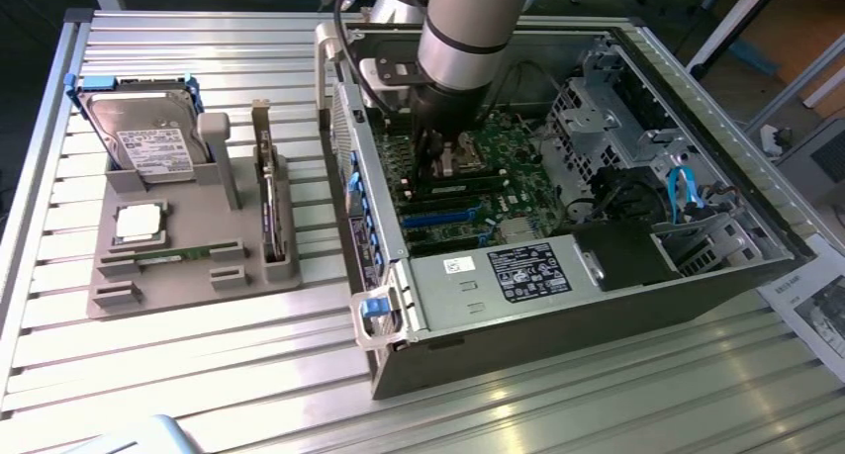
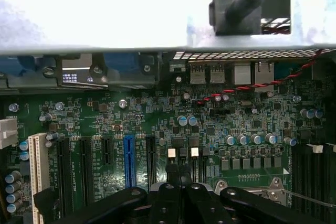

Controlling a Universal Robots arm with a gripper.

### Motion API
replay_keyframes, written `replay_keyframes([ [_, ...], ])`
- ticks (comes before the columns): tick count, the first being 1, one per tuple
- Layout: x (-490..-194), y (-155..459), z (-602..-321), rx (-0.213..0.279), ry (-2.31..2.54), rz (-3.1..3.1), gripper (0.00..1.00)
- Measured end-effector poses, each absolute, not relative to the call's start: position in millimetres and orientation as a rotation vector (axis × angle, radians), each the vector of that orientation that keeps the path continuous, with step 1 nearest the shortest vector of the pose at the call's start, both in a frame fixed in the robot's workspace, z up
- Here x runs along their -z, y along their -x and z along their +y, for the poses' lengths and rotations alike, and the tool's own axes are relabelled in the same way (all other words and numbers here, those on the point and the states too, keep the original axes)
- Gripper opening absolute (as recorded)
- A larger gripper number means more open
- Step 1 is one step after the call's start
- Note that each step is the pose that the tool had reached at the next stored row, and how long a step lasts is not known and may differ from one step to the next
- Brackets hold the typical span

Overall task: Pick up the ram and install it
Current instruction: 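Press down the ram until it locks into place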

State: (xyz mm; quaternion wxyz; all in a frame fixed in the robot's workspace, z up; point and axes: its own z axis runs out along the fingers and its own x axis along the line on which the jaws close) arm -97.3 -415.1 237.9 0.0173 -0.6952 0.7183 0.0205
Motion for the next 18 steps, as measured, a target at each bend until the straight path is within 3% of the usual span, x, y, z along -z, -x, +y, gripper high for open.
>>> replay_keyframes([
  [18, -234.0, 97.4, -415.1, -0.064, 2.16, 2.232, 0.1],
])
